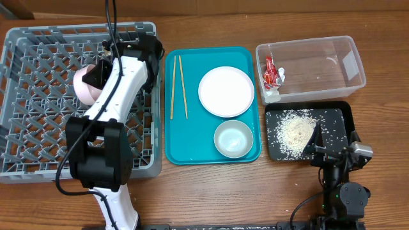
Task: Sort waste into correct bins and load items into the dishwasher
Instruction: 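Move the left gripper over the wooden chopsticks on the teal tray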
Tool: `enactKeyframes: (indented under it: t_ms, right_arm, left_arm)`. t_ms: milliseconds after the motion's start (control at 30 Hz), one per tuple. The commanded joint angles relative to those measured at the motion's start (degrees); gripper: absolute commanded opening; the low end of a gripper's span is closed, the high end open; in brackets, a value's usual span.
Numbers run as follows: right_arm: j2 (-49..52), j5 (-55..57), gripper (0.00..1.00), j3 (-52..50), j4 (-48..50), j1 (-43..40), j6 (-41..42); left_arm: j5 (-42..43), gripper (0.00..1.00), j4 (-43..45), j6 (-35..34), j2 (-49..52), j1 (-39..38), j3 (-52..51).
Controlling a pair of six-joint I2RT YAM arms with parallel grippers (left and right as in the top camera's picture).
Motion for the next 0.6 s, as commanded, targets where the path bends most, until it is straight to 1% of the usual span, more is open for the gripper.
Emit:
enactKeyframes:
  t_ms: [0, 67, 333, 433, 467, 533, 567]
  right_arm:
    - [-0.68, 0.28, 1.0, -0.61, 0.33, -0.26, 0.11]
    - [-0.68, 0.28, 1.0, -0.61, 0.33, -0.26, 0.11]
    - [-0.68, 0.28, 1.0, -0.61, 0.33, -0.26, 0.11]
    - [-0.68, 0.28, 1.0, -0.61, 0.31, -0.26, 0.11]
    - [-0.68, 0.28, 1.0, -0.61, 0.33, -0.26, 0.11]
    - [-0.68, 0.28, 1.0, -0.61, 0.33, -0.26, 0.11]
    - [-0.68, 0.28, 1.0, -0.61, 0.33, -0.26, 0.11]
  left_arm:
    - [-0.22, 0.04, 0.96, -2.38, 2.27, -1.62, 0.15]
    - [0.92, 0.04, 0.94, -2.54, 2.97, -2.45, 0.15]
    - [0.74, 0.04, 0.55, -2.29, 4.07, -6.51, 0.13]
    - [0.98, 0.08, 0.07, -2.29, 4.07, -7.21, 0.13]
    - [1.2, 0.11, -0.04, -2.29, 4.07, -7.28, 0.13]
    - [3.43, 0.25, -0.44, -2.27, 4.07, -7.48, 0.13]
    - [4.74, 0.36, -0.72, -2.27, 4.02, -7.65, 0.15]
